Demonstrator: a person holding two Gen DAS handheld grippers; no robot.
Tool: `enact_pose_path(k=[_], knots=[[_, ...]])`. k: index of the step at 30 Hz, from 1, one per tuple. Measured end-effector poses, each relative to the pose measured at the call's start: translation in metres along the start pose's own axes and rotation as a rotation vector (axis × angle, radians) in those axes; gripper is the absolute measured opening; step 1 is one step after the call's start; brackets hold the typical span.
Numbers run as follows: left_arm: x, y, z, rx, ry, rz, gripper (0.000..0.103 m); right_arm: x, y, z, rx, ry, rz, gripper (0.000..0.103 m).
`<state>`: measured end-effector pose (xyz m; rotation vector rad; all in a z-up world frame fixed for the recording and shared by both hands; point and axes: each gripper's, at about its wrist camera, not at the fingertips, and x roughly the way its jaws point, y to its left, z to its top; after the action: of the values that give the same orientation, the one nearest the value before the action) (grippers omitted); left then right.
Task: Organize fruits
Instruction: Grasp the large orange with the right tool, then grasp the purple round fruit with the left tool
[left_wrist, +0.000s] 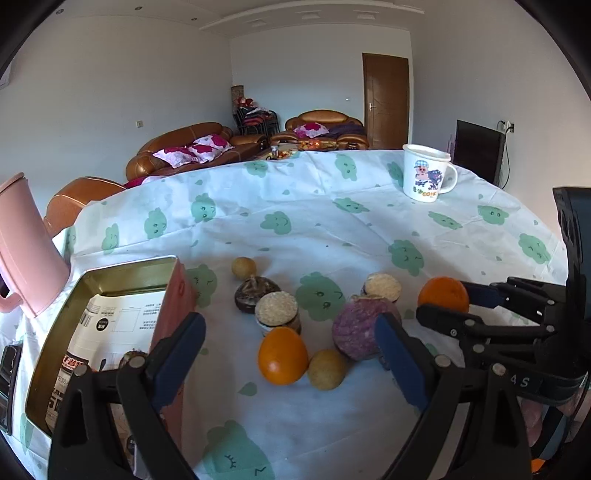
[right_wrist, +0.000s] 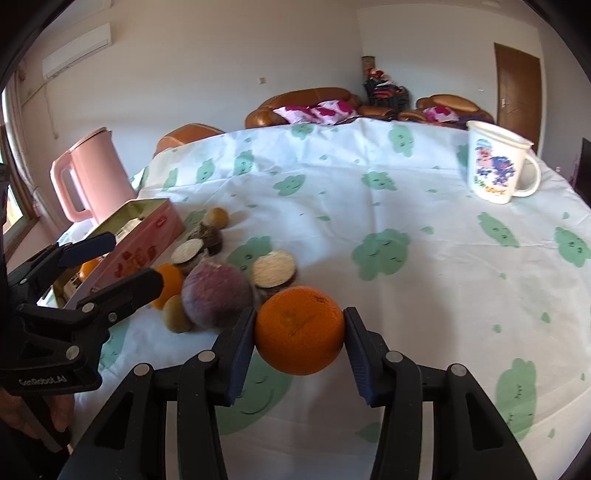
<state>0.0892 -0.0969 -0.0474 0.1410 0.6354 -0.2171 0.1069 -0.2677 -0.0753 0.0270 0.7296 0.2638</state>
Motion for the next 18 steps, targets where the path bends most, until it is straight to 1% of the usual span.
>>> enact_pose_path(k=[1, 3, 4, 7, 9, 10, 11, 18], knots=[[0.003, -0.005, 0.001, 0.014, 0.002, 0.004, 0.094, -0.001, -0.006, 0.001, 0.021, -0.004, -0.007, 0.049], [0.011, -0.014, 0.003, 0.037, 0.020, -0.017, 0.092, -0.002, -0.015, 0.001, 0.059, -0.006, 0.001, 0.049], [0.016, -0.018, 0.003, 0.043, 0.032, -0.027, 0.089, -0.003, -0.018, 0.001, 0.074, -0.010, 0.003, 0.049], [0.022, -0.025, 0.006, 0.048, 0.040, -0.063, 0.085, -0.005, -0.018, 0.001, 0.068, -0.021, -0.002, 0.049], [0.024, -0.029, 0.007, 0.046, 0.047, -0.088, 0.080, -0.005, -0.018, 0.001, 0.073, -0.024, 0.004, 0.049], [0.026, -0.029, 0.006, 0.039, 0.055, -0.116, 0.073, -0.005, -0.020, 0.001, 0.083, -0.022, 0.010, 0.049], [0.028, -0.030, 0.006, 0.031, 0.066, -0.147, 0.068, -0.004, -0.023, 0.001, 0.094, -0.017, 0.015, 0.049], [0.043, -0.026, 0.006, -0.035, 0.125, -0.237, 0.070, -0.004, -0.025, 0.000, 0.113, -0.018, 0.013, 0.049]])
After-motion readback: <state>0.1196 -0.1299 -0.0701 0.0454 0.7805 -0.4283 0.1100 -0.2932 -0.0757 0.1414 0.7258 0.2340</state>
